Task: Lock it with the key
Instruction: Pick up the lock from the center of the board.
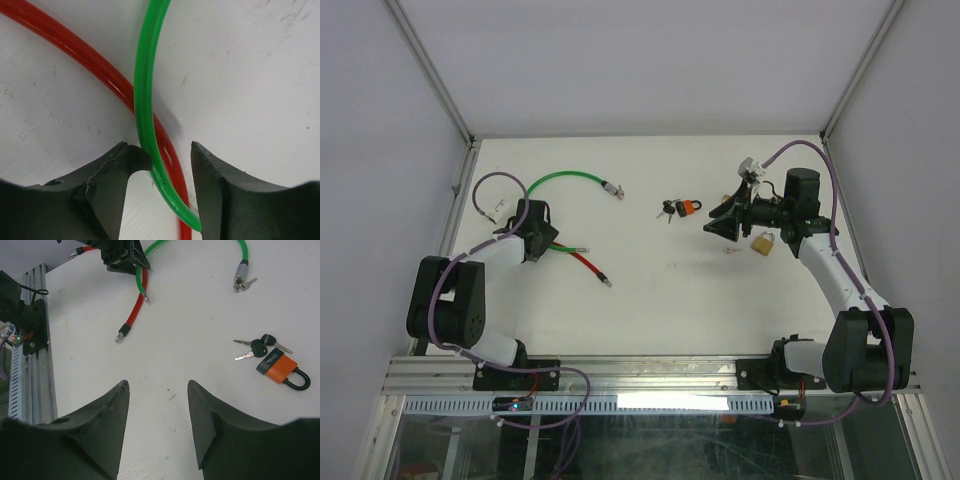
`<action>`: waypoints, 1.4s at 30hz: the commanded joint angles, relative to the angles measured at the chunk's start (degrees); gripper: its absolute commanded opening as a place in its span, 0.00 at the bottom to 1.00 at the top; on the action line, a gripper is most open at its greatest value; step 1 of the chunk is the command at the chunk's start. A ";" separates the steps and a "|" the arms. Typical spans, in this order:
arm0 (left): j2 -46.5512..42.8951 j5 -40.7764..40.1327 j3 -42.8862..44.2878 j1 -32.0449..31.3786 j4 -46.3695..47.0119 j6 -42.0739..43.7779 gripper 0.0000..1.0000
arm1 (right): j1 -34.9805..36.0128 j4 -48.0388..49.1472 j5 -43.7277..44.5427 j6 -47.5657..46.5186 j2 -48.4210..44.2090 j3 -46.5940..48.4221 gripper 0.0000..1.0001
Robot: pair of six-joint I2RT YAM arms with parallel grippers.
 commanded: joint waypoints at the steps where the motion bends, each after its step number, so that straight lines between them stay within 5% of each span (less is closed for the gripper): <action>1: 1.51 -0.74 2.85 -0.04 -1.38 -0.83 0.51 | -0.33 2.43 -1.28 0.30 -0.47 0.23 0.52; 11: 3.30 0.73 5.68 -0.05 -5.09 -0.43 0.43 | -0.31 2.51 -1.28 0.30 -0.55 0.19 0.52; 23: -4.09 -2.03 3.81 0.00 -5.53 0.17 0.56 | -0.38 2.60 -1.51 0.36 -0.63 0.08 0.52; 42: 3.93 -0.43 7.53 0.01 -4.97 0.81 0.45 | -0.36 2.71 -1.53 0.45 -0.81 0.01 0.52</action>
